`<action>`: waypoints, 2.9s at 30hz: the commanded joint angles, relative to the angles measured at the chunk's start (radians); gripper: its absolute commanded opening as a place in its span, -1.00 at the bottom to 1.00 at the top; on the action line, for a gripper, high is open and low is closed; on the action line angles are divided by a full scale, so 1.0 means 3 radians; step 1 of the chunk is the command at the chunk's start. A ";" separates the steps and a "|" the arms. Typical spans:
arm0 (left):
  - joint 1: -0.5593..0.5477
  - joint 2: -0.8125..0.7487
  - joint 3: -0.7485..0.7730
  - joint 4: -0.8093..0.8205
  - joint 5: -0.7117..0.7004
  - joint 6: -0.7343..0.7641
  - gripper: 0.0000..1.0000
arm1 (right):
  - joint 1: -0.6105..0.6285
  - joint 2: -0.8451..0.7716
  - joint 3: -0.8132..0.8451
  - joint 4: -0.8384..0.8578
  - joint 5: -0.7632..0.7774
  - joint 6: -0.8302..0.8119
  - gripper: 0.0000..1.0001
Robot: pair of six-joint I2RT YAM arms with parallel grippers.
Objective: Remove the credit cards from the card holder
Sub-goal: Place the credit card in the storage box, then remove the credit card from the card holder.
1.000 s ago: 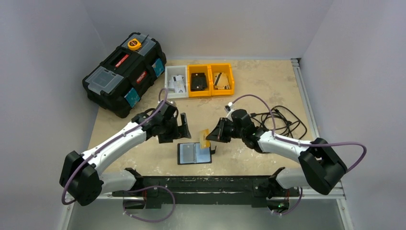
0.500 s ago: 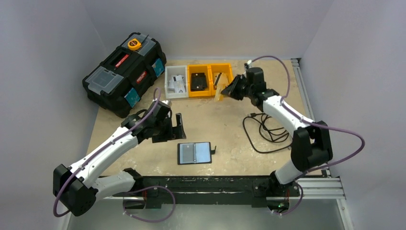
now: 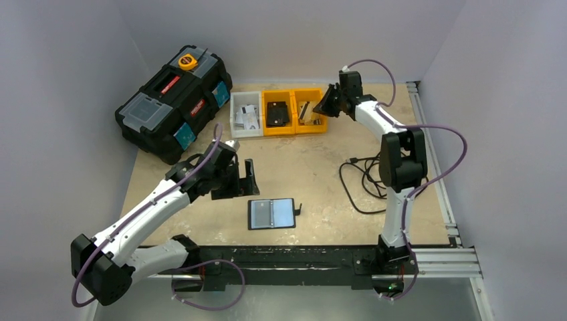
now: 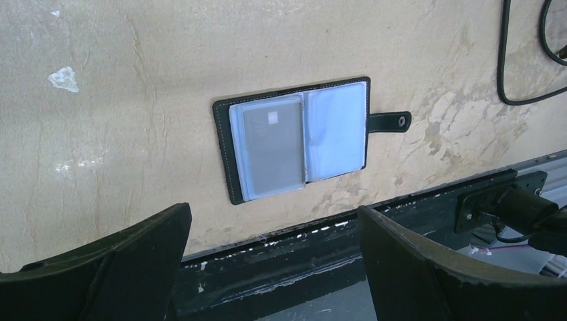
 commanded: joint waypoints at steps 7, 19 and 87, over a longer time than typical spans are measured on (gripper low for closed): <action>0.0021 -0.0118 0.0086 -0.0041 0.0056 0.0080 0.90 | -0.0020 0.0363 0.0602 -0.0298 0.0037 -0.0133 -0.65; 0.0018 -0.0090 0.0023 0.0006 0.0068 0.0042 0.91 | -0.0008 -0.0063 0.0469 -0.0526 0.0177 -0.0235 0.02; 0.0891 0.0082 -0.0588 0.0335 0.0592 0.0012 0.91 | 0.2939 -0.0834 -0.1927 -0.0104 0.1299 0.0782 -0.47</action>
